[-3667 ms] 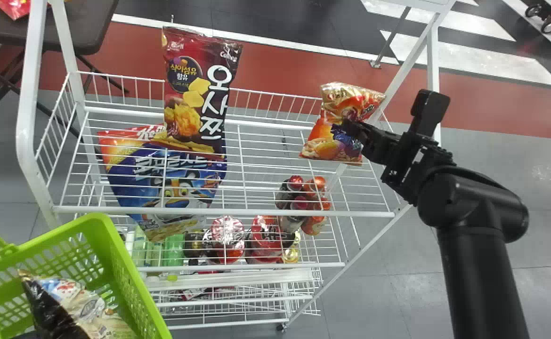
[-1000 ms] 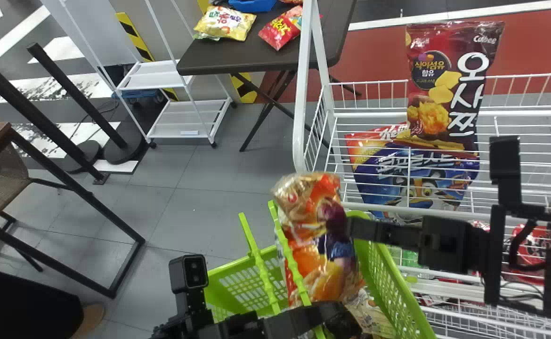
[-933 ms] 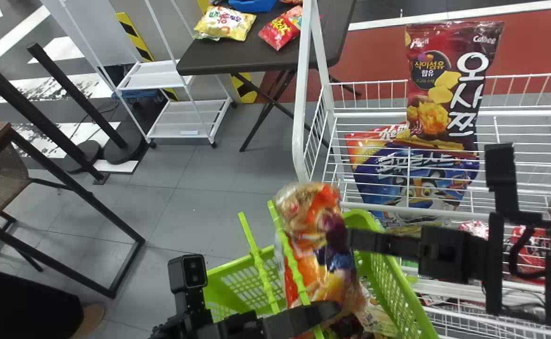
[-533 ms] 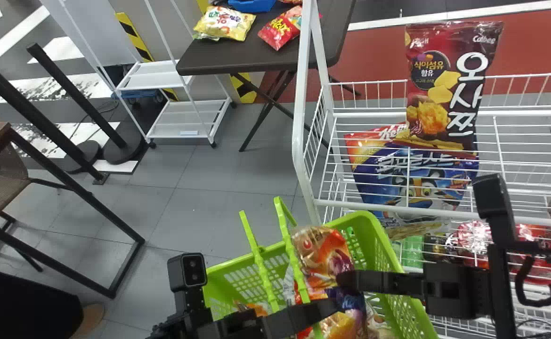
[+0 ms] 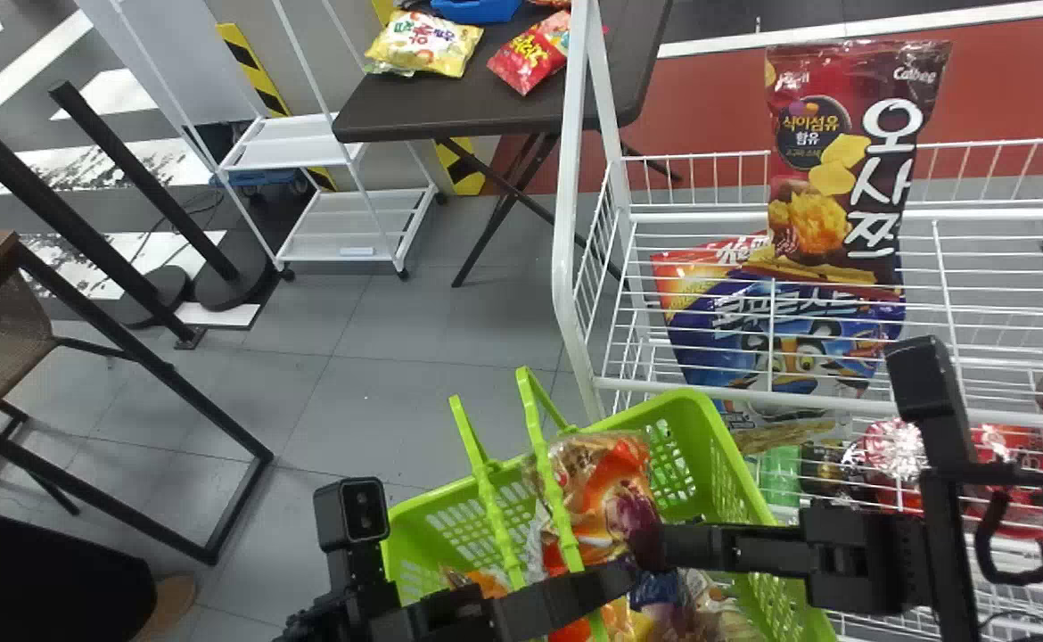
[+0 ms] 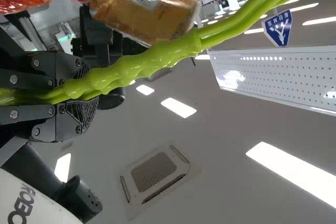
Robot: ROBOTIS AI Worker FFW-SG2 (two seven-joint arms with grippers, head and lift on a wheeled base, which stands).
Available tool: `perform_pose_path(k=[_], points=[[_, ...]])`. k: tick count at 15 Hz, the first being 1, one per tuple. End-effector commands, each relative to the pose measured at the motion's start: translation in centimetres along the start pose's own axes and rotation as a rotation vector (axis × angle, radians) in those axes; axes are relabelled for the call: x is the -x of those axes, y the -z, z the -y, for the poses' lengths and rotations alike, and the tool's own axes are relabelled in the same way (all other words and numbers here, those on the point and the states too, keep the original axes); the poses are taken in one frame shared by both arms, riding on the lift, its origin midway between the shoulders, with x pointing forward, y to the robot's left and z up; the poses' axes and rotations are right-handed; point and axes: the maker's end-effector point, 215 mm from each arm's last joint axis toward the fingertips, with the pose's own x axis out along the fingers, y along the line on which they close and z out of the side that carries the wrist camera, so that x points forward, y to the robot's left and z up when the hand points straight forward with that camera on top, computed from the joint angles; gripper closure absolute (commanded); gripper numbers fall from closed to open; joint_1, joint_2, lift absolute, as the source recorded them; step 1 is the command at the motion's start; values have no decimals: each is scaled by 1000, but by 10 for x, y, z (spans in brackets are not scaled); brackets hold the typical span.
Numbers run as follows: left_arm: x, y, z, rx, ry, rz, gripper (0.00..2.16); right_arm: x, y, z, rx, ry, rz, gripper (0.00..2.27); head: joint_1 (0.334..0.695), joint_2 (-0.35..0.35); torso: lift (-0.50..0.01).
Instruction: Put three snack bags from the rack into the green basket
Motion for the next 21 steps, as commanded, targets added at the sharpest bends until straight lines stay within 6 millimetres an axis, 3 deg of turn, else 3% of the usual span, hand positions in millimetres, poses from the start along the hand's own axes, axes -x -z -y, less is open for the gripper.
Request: perform_pose_path(k=[1,6,9,12,14,17,19,21], points=[[0,0,0,1,0,1,2148,6,-16,-2,-12,-23,51,56,695,350,0],[2,-2,1,-3,-1,5,2148,19,-32,-7,-32,-57,101,63,695,350,0],[7,-3,1,-8,-7,12,2145,44,-73,3,23,-16,216,63,695,350,0],[12,-7,3,-42,-1,25,2145,72,-113,49,181,223,333,66,695,349,0],[15,-11,1,-79,-5,35,2145,96,-141,84,284,390,440,66,695,303,0],[21,-13,-3,-113,-25,31,2148,138,-184,118,470,591,618,80,695,200,0],[20,-11,-4,-116,-32,20,2148,148,-195,135,561,699,680,83,695,149,0],[19,-10,-3,-123,-39,6,2145,152,-188,143,623,763,722,87,695,94,0]])
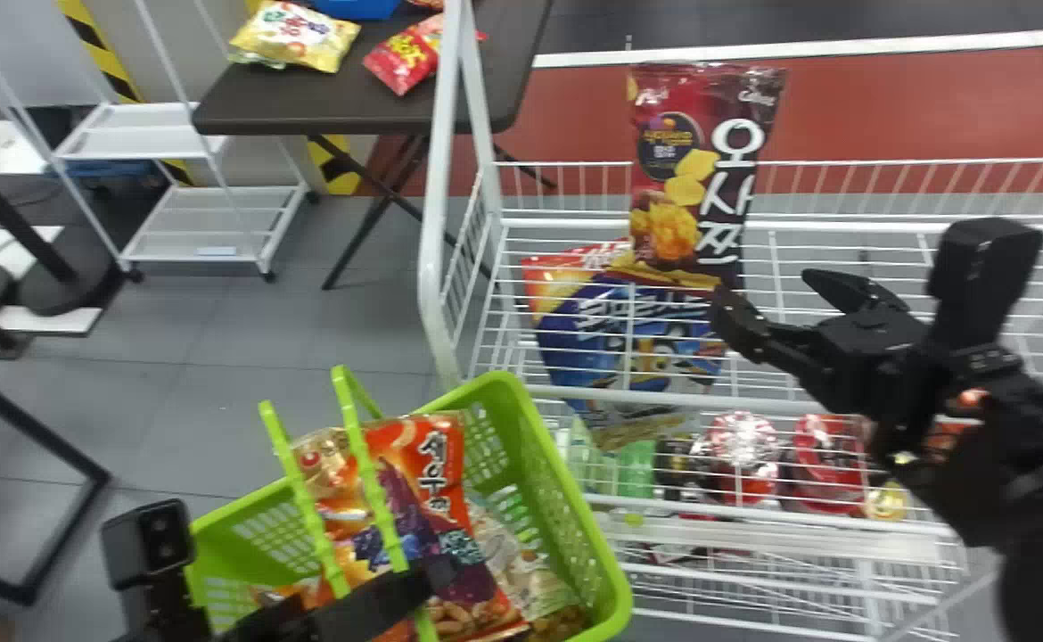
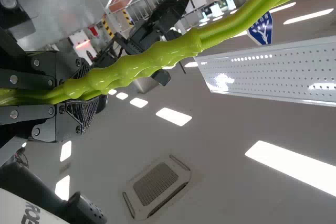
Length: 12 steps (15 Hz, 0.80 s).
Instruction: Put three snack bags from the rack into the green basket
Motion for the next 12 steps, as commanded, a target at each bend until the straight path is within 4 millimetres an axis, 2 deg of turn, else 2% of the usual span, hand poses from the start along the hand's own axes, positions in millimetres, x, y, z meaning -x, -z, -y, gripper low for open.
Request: perform_pose_path(k=[1,5,7,9,12], points=[[0,2,4,-8,0,-17,2148,11,12,5,59,46,63,87,695,85,0],[0,4,4,-4,-1,-16,2148,56,44,28,66,117,103,87,695,60,0],[-2,6,3,0,1,-22,2148,73,55,32,63,128,107,87,695,24,0],[-3,7,2,3,0,-20,2145,84,61,34,57,139,121,87,695,4,0],[-3,8,2,11,-1,-22,2145,97,60,33,64,149,153,87,695,-22,0]])
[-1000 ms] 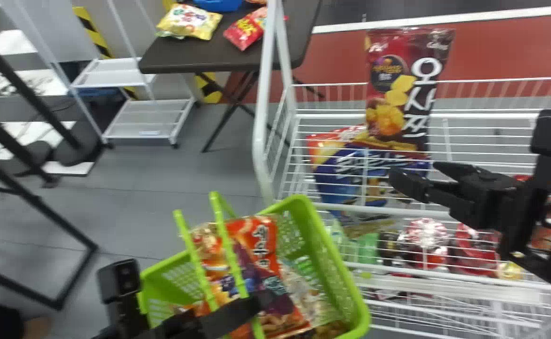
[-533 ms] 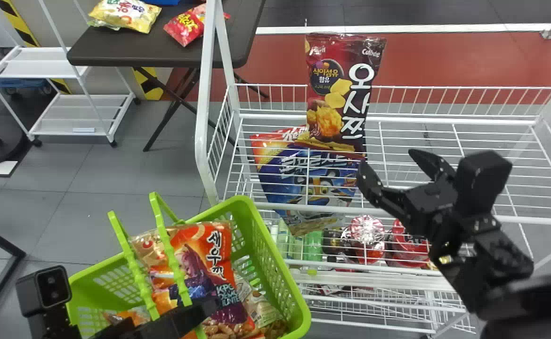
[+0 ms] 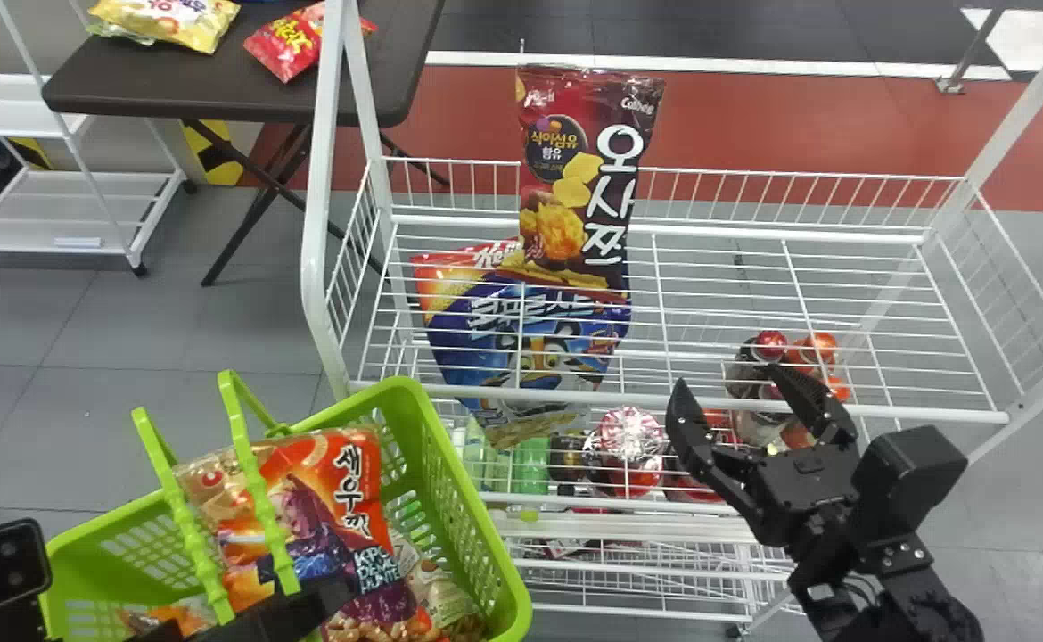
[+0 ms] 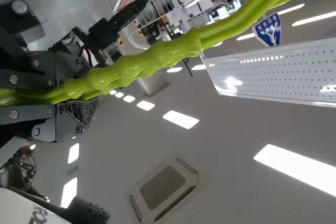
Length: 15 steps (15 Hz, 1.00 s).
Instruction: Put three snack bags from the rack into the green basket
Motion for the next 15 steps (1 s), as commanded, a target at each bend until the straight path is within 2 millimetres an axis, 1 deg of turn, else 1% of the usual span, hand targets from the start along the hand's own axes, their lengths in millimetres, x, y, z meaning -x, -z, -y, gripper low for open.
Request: perform_pose_path(k=[1,3,8,10,15], points=[[0,0,3,3,10,-1,2145,13,-3,1,3,14,32,87,695,-26,0],[1,0,2,4,8,0,2148,19,-2,5,5,30,45,87,695,-32,0],[0,2,4,10,8,-1,2145,34,-2,5,-11,52,71,87,695,-46,0],[0,2,4,10,7,-2,2145,38,2,5,-15,55,68,87,695,-53,0],[0,3,5,12,9,-4,2148,43,-1,4,-12,53,84,87,695,-60,0]])
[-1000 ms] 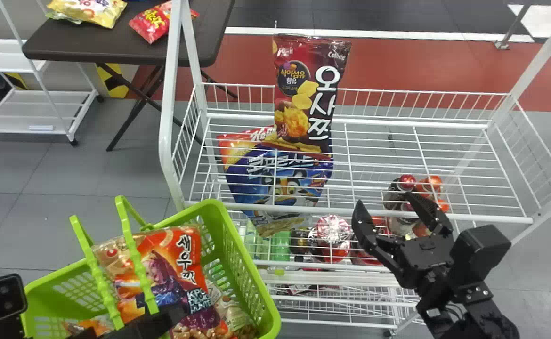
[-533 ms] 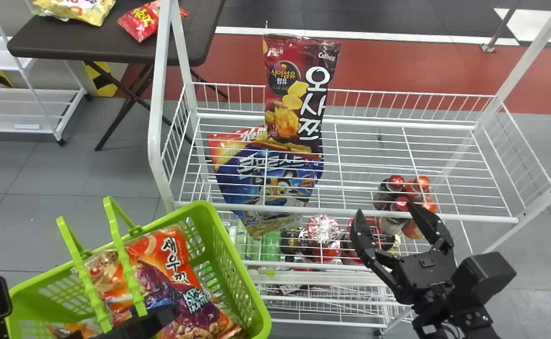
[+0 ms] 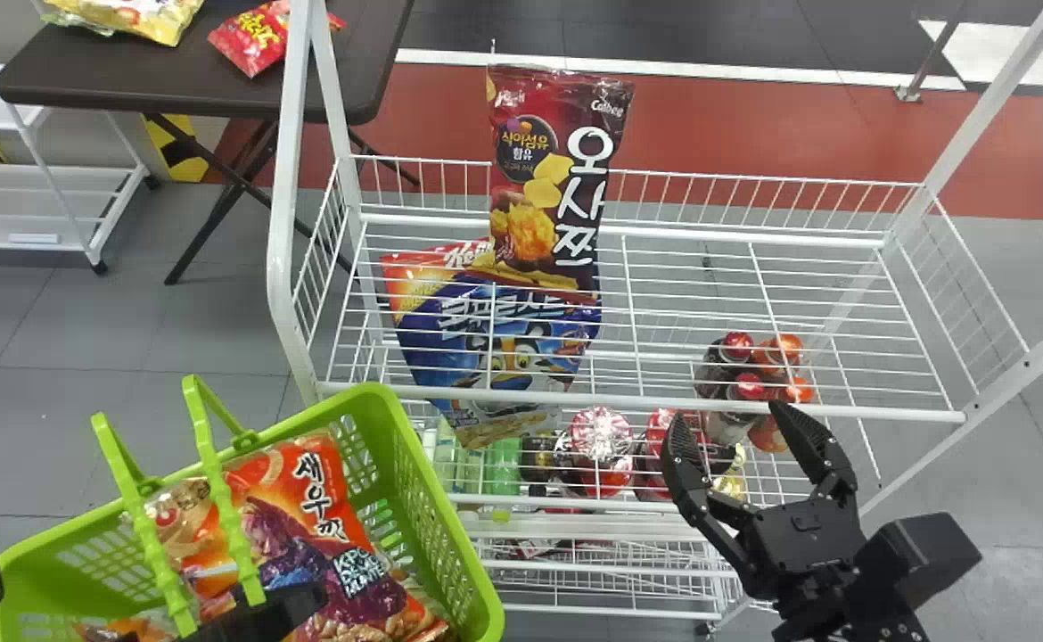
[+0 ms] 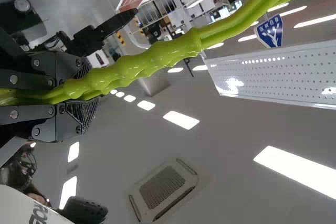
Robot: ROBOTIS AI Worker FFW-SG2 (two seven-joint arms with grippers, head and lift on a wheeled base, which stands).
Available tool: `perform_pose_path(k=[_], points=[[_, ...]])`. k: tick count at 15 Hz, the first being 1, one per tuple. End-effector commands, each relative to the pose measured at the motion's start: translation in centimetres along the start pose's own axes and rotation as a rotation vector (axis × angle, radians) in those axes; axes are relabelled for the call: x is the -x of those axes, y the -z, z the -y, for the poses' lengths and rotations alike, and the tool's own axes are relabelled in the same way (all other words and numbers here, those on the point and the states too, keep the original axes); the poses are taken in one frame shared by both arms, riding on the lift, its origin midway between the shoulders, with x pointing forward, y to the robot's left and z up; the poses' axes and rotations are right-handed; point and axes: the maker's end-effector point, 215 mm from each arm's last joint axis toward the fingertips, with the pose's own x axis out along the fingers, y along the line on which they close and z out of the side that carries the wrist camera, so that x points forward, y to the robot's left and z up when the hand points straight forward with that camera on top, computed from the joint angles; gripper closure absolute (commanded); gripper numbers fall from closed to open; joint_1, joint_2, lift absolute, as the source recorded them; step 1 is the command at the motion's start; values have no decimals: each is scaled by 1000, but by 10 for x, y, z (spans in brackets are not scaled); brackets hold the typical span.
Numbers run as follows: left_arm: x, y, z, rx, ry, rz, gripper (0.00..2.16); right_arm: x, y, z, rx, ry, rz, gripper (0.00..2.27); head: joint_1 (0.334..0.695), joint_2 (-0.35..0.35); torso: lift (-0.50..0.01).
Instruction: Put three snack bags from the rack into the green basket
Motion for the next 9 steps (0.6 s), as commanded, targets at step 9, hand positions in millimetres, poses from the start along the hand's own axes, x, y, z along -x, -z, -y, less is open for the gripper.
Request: perform_pose_path(k=[9], points=[[1,0,2,5,9,1,2145,4,4,3,3,4,-3,87,695,-65,0]])
